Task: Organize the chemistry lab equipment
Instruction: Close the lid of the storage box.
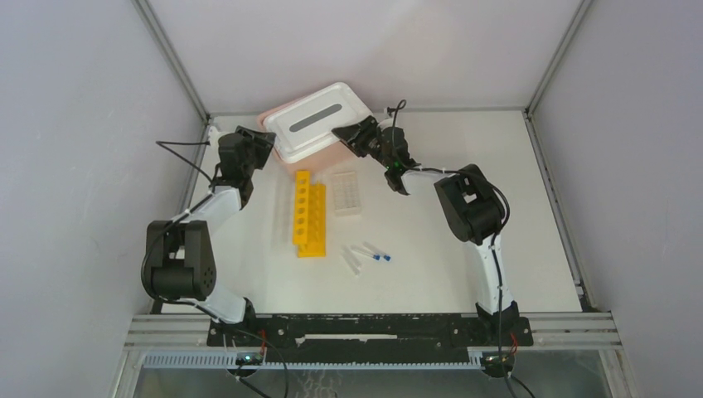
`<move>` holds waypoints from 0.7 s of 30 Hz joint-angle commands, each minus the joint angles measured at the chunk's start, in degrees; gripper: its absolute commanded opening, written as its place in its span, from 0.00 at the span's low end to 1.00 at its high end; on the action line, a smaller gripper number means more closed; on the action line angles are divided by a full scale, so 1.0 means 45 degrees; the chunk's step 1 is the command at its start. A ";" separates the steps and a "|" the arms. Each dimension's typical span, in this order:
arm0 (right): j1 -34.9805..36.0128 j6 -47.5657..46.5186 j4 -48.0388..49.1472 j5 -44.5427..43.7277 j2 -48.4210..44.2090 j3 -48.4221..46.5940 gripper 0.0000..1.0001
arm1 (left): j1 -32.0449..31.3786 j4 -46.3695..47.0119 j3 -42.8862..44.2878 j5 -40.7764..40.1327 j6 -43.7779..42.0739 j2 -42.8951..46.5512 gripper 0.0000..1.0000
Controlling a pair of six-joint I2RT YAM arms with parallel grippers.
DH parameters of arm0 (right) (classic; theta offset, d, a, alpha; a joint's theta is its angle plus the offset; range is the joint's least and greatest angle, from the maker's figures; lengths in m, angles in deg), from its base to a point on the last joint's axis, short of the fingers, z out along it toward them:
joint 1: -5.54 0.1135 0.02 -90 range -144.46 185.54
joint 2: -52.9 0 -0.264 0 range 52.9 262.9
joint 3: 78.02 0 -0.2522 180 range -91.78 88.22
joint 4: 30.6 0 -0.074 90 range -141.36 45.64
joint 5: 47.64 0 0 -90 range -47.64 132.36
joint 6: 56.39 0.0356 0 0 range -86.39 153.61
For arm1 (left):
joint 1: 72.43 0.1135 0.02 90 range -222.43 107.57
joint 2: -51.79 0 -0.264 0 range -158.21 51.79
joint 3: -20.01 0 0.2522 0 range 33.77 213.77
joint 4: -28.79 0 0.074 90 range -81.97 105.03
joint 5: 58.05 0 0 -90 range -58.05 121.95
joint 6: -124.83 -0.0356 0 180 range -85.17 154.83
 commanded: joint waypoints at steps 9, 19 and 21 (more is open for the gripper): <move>0.0336 -0.1563 -0.2525 0.0184 -0.1016 0.0286 0.56 | 0.0109 0.0521 0.0658 0.0268 -0.0012 -0.0208 0.58; 0.0346 -0.1678 -0.2500 0.0172 -0.1206 0.0682 0.56 | 0.0100 0.0644 0.0705 0.0399 0.0165 -0.0343 0.58; 0.0343 -0.1748 -0.2499 0.0158 -0.1308 0.0734 0.56 | 0.0109 0.0654 0.0720 0.0380 0.0172 -0.0347 0.58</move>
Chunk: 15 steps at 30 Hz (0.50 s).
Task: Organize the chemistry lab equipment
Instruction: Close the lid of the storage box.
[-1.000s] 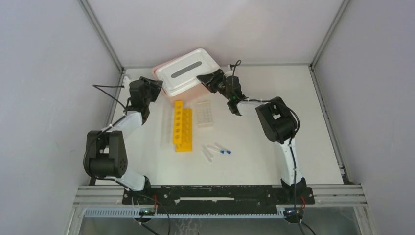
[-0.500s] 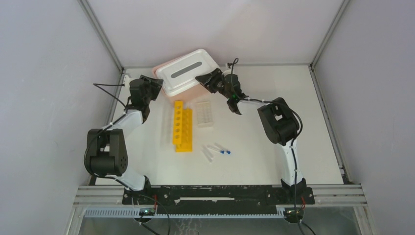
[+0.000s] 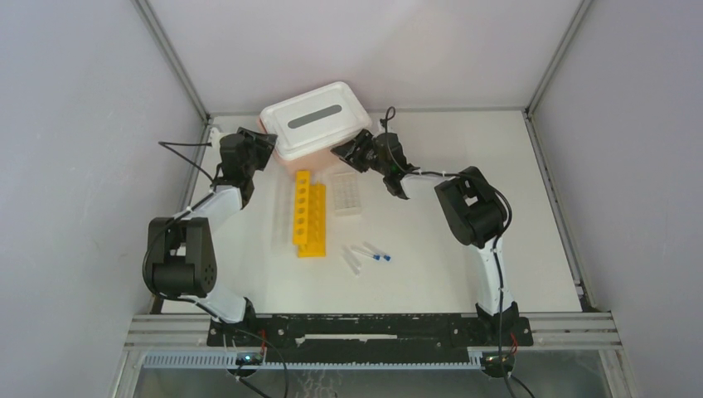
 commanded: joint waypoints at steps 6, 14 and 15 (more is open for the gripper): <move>0.0027 -0.0833 0.0154 -0.0127 -0.1362 0.0542 0.56 | 0.0099 0.0620 0.0776 0.0216 0.0127 -0.0093 0.58; 0.0076 -0.3861 -0.2632 -0.2181 -0.4410 0.1652 0.54 | 0.0137 0.0599 0.0702 0.0071 0.0075 0.0067 0.58; 0.0063 -0.4255 -0.2961 -0.2583 -0.4687 0.1638 0.50 | 0.0152 0.0621 0.0700 0.0068 0.0086 0.0065 0.58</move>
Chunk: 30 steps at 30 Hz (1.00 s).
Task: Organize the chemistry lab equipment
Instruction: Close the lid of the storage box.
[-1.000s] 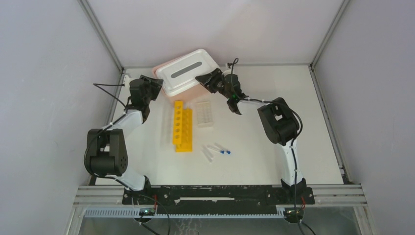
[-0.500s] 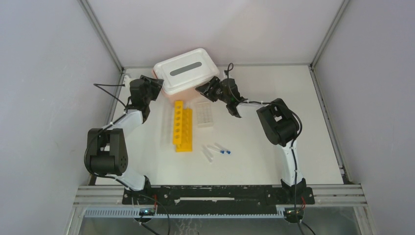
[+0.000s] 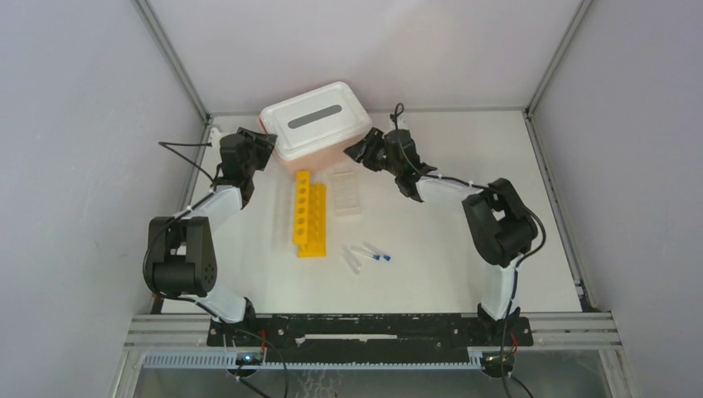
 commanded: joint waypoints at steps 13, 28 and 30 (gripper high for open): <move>-0.1759 -0.3037 -0.3096 -0.1990 0.0496 -0.4870 0.01 | 0.0307 0.0944 0.0849 -0.0921 0.0050 -0.0046 0.58; -0.3000 -0.1887 -0.6732 -0.0038 0.7262 -1.4876 0.00 | 0.1331 0.4170 0.0623 -0.0939 0.2306 -0.2103 0.60; -0.3100 -0.1602 -0.6663 -0.0091 0.7668 -1.5241 0.00 | 0.1373 0.4795 0.0592 -0.0930 0.3042 -0.2533 0.60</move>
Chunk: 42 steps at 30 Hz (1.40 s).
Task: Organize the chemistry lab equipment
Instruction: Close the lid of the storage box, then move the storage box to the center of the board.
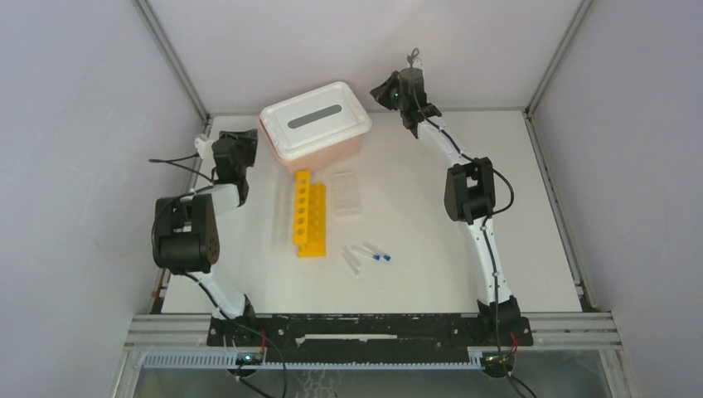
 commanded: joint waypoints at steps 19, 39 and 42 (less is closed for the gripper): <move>-0.0313 0.5787 0.2942 0.3150 0.2239 -0.0499 0.00 | 0.0059 0.3493 0.0161 -0.0828 0.6660 -0.2862 0.60; -0.0416 0.9615 0.6577 0.4872 0.3977 -0.0815 0.00 | -0.0715 0.4304 0.1858 -0.0188 0.8126 -0.4417 0.61; -0.0330 1.0044 0.7128 0.5075 0.4024 -0.0653 0.00 | -0.0725 0.4458 0.1896 -0.0047 0.8105 -0.4525 0.62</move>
